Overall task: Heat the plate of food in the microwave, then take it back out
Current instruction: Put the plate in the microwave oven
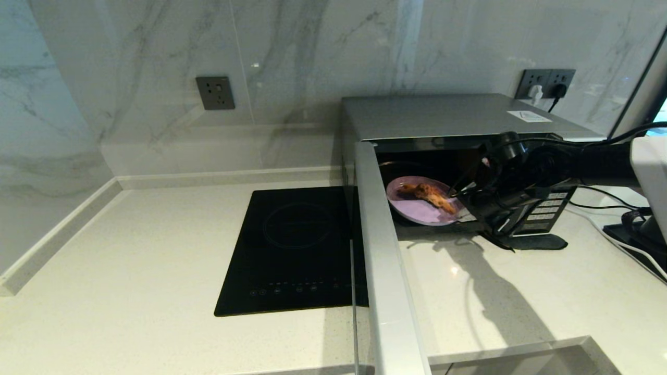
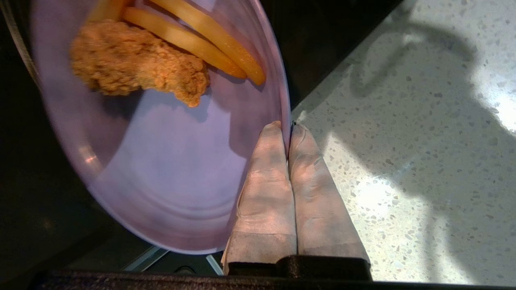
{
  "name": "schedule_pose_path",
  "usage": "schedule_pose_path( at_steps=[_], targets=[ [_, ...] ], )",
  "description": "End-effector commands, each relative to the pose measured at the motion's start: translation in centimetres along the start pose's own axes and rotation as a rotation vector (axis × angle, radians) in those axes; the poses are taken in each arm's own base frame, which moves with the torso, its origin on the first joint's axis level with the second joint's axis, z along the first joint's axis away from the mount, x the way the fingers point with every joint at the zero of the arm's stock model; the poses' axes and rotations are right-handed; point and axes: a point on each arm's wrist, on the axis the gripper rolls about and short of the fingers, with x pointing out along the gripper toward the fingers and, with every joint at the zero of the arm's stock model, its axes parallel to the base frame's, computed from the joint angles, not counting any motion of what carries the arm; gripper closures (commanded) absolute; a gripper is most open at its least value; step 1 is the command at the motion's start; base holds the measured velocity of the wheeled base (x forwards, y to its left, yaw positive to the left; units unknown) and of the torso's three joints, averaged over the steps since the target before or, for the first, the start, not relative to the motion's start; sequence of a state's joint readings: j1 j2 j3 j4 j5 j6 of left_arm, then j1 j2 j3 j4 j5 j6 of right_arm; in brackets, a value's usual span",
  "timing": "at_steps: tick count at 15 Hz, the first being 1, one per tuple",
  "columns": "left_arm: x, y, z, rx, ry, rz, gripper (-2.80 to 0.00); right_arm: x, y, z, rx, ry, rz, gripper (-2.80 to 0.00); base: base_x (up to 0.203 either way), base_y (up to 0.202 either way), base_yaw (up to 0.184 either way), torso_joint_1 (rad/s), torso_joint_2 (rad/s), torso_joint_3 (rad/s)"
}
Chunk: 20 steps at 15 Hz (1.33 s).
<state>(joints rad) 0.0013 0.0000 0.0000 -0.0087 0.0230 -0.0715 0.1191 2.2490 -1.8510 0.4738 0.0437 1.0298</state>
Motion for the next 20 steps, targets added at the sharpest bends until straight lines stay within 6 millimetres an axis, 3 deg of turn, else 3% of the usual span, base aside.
schedule_pose_path(
  at_steps=[1,6,7,8,16,18,20],
  targets=[
    [0.0,0.0,0.0,-0.001,0.001,0.0,0.0,-0.3,0.3,0.1,0.005,-0.006,0.012,0.0,0.0,0.0,0.0,0.0,0.0,0.0],
    [0.0,0.0,0.0,-0.001,0.001,0.001,0.0,-0.1,0.2,0.1,0.0,-0.022,0.0,0.0,0.0,0.0,0.0,0.0,0.0,0.0],
    [0.0,0.0,0.0,-0.001,0.001,0.0,0.0,0.0,0.2,0.1,-0.004,-0.028,-0.006,-2.32,0.0,0.0,0.0,0.0,0.0,0.0],
    [0.0,0.0,0.0,-0.001,0.001,0.0,0.0,0.0,0.2,0.1,-0.005,-0.029,-0.004,-2.8,0.0,0.0,0.0,0.0,0.0,0.0],
    [0.0,0.0,0.0,-0.001,0.001,0.0,0.0,-1.2,0.5,0.2,-0.009,-0.039,0.013,-2.8,0.0,0.0,0.0,0.0,0.0,0.0],
    [0.0,0.0,0.0,-0.001,0.001,0.0,0.0,-2.8,0.8,0.3,-0.005,-0.049,0.028,-2.8,0.0,0.0,0.0,0.0,0.0,0.0],
    [0.0,0.0,0.0,-0.001,0.001,0.0,0.0,-6.2,0.5,0.0,-0.002,-0.041,0.013,-2.8,0.0,0.0,0.0,0.0,0.0,0.0]
  ],
)
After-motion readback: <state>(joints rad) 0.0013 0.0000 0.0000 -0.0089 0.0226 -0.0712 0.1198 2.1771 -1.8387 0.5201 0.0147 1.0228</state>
